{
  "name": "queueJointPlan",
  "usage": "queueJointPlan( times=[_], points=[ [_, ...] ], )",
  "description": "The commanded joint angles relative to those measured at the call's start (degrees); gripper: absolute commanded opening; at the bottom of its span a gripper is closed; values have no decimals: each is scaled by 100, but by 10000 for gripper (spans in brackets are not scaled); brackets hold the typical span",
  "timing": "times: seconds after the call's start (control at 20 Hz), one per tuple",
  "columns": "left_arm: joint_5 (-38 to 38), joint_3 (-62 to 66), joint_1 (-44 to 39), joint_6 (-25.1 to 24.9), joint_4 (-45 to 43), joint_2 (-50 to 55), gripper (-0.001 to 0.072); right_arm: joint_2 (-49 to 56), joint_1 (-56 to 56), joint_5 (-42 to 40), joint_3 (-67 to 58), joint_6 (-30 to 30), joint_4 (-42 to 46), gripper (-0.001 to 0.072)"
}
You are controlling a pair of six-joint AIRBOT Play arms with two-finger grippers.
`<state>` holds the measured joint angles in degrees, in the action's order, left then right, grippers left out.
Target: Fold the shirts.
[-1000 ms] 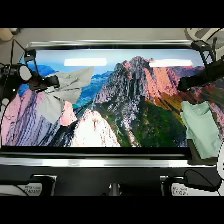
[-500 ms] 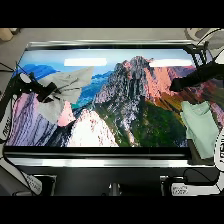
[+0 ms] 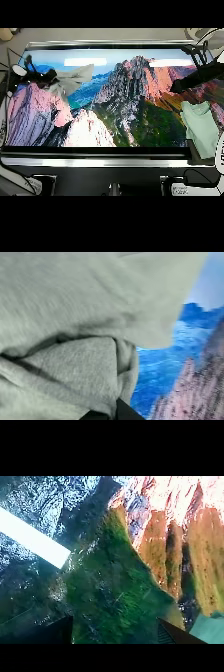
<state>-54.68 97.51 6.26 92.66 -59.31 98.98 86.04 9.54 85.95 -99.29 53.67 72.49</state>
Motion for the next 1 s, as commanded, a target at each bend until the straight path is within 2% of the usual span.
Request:
queueJointPlan(
  times=[0.0, 0.2, 0.4, 0.65, 0.8, 0.85, 0.9, 0.95],
  points=[
    [28, 72, -378, -1294, 293, -1633, 28, -527, 0, -160, -17, -120, 164, 528],
    [24, 22, -1390, -1290, 232, -3462, 28, -1792, 0, -186, -17, -20, 162, 529],
    [26, -400, -2815, -955, 85, -4151, 29, -2999, 0, -85, -17, 157, 170, 529],
    [297, -1906, -4380, -907, -256, -3626, 29, -3569, 0, 299, -17, 289, 551, 529],
    [723, -2621, -5066, -905, 308, -2575, 29, -3453, 0, 540, -11, 332, 769, 529],
    [680, -2636, -5224, -909, 728, -2149, 70, -3377, 0, 610, -11, 356, 769, 529],
    [601, -2588, -5331, -909, 1161, -1751, 444, -3276, 0, 706, -11, 372, 769, 529],
    [330, -2472, -5324, -885, 1386, -1462, 706, -3154, 0, 800, -11, 369, 767, 529]
  ],
)
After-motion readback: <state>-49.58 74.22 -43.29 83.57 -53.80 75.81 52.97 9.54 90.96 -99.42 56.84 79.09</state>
